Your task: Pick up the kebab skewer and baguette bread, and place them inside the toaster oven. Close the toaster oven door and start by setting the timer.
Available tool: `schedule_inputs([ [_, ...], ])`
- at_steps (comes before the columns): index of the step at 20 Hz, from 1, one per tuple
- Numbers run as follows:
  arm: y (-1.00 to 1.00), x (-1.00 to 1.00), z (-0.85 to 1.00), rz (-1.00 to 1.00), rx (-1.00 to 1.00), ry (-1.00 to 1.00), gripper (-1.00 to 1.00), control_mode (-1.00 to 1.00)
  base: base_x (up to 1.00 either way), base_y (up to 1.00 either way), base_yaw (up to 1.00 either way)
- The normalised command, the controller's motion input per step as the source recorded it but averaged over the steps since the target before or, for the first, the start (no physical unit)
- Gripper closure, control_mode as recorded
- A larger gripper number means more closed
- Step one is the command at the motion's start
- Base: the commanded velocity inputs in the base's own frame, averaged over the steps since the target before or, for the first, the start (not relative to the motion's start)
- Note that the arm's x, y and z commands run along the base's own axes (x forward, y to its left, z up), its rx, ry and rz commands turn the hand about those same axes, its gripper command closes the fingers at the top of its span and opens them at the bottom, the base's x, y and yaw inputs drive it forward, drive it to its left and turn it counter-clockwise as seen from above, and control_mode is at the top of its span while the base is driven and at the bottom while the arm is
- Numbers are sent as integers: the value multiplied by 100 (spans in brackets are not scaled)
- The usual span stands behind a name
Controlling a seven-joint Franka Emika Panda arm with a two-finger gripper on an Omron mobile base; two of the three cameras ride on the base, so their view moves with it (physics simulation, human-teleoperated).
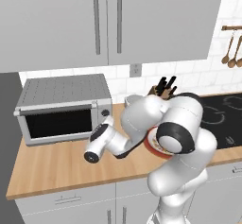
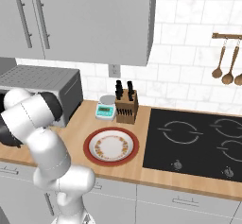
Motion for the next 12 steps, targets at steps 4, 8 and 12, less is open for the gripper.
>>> schedule_inputs([
  [4, -24, 0, -9, 0, 38, 0, 100, -100, 0, 0, 0],
  [8, -33, 0, -23, 0, 38, 0, 100, -100, 0, 0, 0],
  [12, -37, 0, -23, 0, 37, 0, 100, -100, 0, 0, 0],
])
